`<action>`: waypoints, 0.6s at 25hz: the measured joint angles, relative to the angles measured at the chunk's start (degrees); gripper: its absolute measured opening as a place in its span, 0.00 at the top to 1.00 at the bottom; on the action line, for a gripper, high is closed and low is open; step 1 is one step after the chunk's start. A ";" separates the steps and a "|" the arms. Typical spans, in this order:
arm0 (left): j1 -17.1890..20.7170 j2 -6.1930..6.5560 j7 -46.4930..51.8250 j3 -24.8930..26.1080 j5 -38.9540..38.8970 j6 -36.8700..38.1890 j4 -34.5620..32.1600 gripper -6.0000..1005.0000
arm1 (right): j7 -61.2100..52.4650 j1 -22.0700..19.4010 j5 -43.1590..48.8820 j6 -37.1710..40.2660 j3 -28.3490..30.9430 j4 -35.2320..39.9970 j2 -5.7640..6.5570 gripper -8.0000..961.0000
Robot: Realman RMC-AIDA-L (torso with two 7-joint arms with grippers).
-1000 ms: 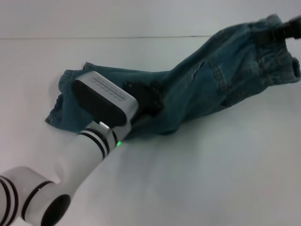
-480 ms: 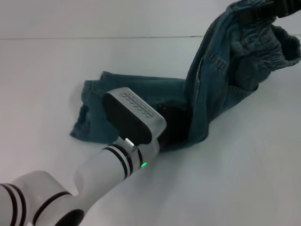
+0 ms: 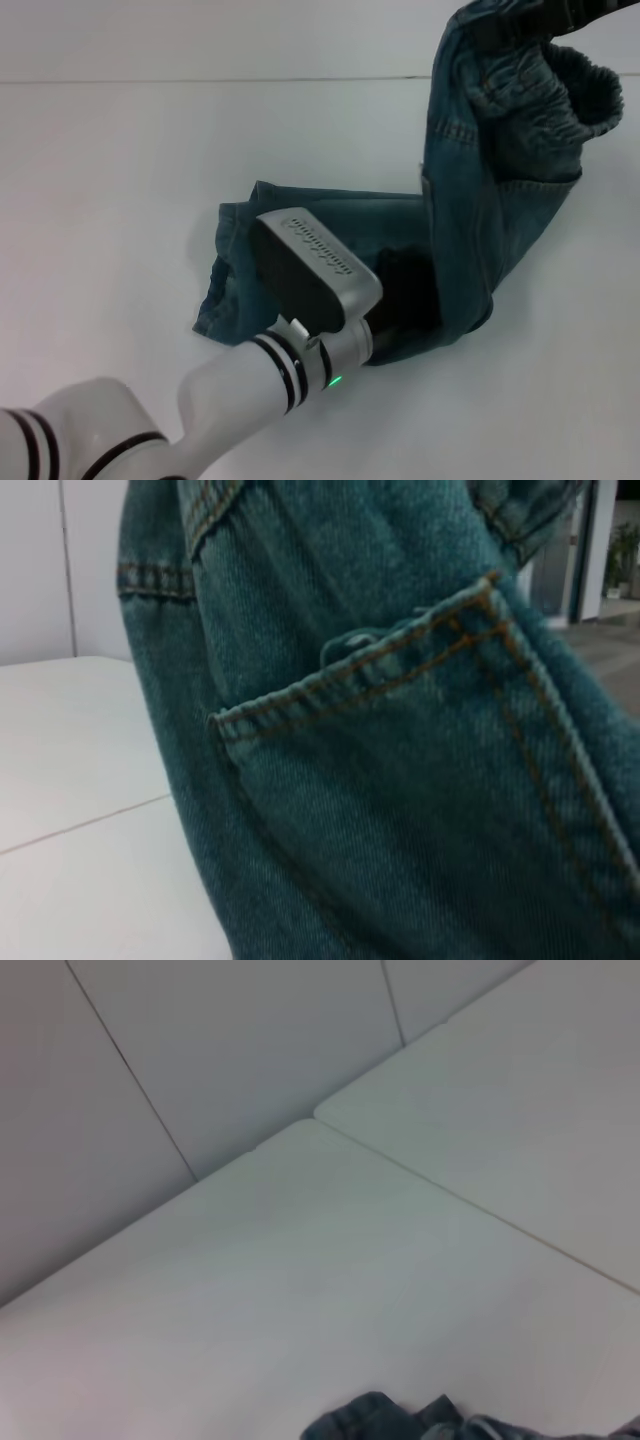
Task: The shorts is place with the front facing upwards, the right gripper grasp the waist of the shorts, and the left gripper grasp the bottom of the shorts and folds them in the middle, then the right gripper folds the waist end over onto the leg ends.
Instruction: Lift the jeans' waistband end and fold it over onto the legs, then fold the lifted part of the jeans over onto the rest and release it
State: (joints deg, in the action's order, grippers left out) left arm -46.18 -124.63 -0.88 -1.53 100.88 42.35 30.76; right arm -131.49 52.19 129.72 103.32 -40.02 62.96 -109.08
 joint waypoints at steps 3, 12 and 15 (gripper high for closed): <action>2.85 0.01 0.08 1.83 0.26 2.66 -0.38 0.99 | 0.87 -0.25 0.00 -0.54 -0.37 -1.57 0.10 0.89; 13.72 -0.01 6.99 7.32 1.29 20.84 -7.79 0.99 | 2.89 -0.28 0.14 -1.93 -0.58 -5.69 0.57 0.89; 16.61 0.00 14.73 7.45 1.20 28.63 -13.92 0.99 | 3.63 0.57 0.09 -2.71 -1.27 -7.08 0.22 0.89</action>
State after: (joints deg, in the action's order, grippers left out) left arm -29.56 -124.63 13.85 5.92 102.08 70.98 16.84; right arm -127.86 52.76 129.81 100.60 -41.29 55.88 -108.86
